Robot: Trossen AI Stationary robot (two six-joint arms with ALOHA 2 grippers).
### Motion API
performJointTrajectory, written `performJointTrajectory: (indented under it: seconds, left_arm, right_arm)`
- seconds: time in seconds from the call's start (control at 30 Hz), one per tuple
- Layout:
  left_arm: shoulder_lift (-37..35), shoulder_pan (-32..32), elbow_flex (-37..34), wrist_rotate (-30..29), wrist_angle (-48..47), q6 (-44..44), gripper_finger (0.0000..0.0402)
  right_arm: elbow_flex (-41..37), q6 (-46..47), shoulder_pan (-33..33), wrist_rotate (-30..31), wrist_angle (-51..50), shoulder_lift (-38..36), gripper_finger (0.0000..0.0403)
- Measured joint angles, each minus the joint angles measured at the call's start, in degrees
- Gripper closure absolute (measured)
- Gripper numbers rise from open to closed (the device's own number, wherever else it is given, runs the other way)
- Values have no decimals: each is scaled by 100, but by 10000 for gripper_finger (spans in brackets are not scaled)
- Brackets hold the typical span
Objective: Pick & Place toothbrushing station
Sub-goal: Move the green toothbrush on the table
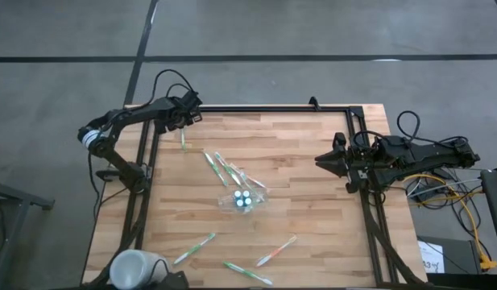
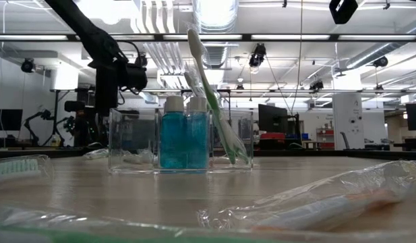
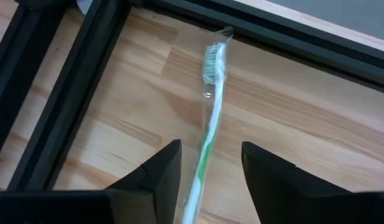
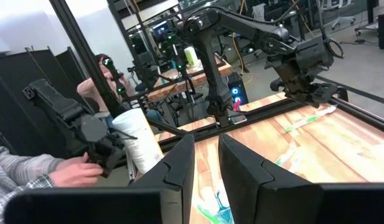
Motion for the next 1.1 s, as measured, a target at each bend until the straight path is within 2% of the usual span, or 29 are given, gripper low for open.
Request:
performJointTrajectory:
  seconds: [0.3,0.57,0.73,0.83,1.1]
  left_arm:
    - [11,-2,0,-2,2,126,229]
    - [12,-3,0,430,-62,499,229]
    - [11,-7,0,1236,-306,573,229]
    - [11,-41,0,1491,-644,516,229]
    - [11,-68,-2,1393,-1359,366,229]
  right_arm:
    - [0,0,1,0,0,0,325]
    - [0,0,2,0,0,0,319]
    - [0,0,0,1,0,0,326]
    - [0,0,0,0,0,0,331]
    - [0,0,0,0,0,0,331]
